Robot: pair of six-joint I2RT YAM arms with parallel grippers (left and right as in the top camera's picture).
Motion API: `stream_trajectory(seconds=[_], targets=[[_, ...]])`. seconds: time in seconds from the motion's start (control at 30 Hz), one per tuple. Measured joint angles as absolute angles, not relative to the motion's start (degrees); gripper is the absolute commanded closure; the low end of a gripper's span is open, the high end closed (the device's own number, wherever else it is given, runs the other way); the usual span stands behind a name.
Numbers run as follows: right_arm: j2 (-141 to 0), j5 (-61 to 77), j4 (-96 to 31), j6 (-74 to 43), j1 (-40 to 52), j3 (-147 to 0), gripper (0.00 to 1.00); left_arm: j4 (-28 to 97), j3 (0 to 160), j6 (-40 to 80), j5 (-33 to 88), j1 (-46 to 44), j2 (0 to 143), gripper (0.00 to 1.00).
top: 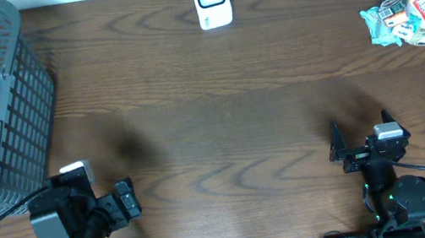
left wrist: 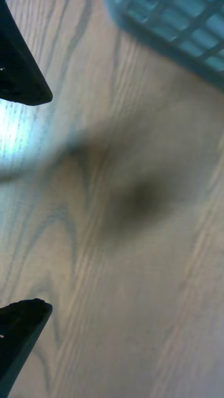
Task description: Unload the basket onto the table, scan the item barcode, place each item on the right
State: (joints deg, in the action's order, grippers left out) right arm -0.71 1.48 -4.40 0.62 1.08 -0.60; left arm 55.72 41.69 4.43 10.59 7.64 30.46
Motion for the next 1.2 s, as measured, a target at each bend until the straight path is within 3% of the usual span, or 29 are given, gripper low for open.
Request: stream_trajectory(seconds=[0.67, 1.2], targets=[[-0.7, 1.5, -4.4, 0.6, 1.1, -0.6, 0.01, 48.5, 33.0, 3.8, 10.9, 6.3, 14.4, 0.02], [-0.7, 1.5, -4.4, 0.6, 1.1, -0.6, 0.01, 24.1, 19.5, 3.0, 13.5, 2.9, 7.0, 0.02]])
